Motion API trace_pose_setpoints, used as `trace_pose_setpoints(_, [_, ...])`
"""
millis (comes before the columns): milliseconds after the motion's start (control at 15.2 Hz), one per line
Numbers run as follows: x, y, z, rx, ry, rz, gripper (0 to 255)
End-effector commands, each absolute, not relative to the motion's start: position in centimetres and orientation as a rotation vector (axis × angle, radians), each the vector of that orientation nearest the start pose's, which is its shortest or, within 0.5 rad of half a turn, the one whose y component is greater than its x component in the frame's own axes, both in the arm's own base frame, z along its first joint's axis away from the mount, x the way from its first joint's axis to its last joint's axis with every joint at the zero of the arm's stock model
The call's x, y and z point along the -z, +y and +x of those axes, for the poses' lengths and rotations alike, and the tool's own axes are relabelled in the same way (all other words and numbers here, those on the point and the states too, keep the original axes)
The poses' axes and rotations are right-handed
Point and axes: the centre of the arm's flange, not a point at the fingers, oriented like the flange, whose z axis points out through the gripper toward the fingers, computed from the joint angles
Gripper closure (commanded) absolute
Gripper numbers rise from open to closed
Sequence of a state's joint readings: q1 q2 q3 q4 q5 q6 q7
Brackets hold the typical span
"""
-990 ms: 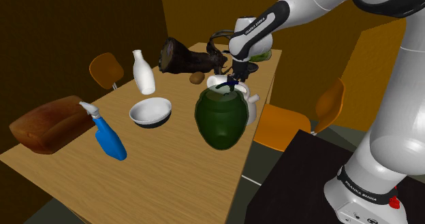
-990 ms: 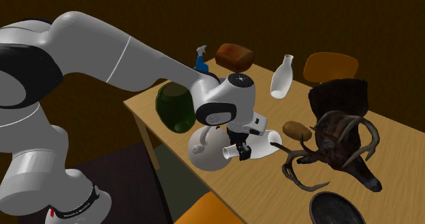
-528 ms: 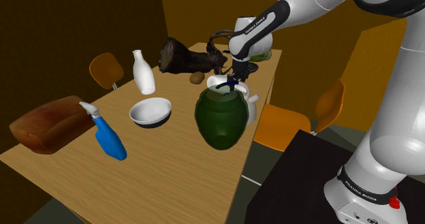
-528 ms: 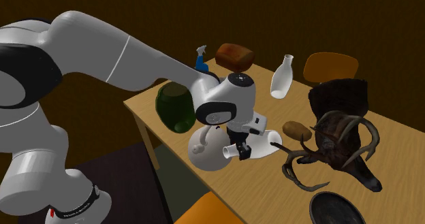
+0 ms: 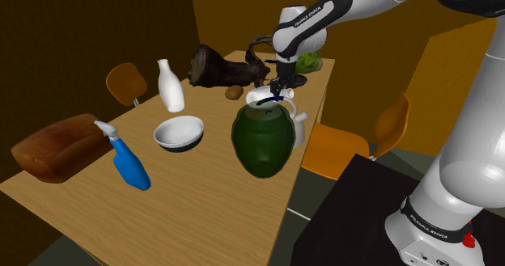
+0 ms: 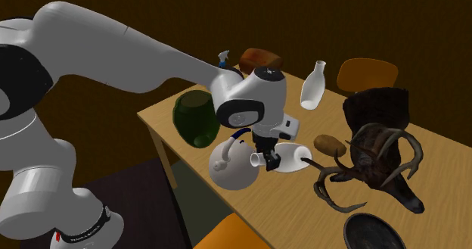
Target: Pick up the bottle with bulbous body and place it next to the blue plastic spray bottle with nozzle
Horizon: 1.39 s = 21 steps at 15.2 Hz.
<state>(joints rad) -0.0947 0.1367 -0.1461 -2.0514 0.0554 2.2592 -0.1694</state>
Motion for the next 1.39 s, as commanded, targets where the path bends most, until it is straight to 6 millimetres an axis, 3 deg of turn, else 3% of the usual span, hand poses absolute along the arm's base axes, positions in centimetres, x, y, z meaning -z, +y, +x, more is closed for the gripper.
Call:
trace_pose_setpoints(0, [-39.1,-13.6,56.5,0.122,0.162,-3.127,255])
trace_pose_setpoints(1320, [-49.6,-13.6,56.5,0.122,0.162,-3.127,255])
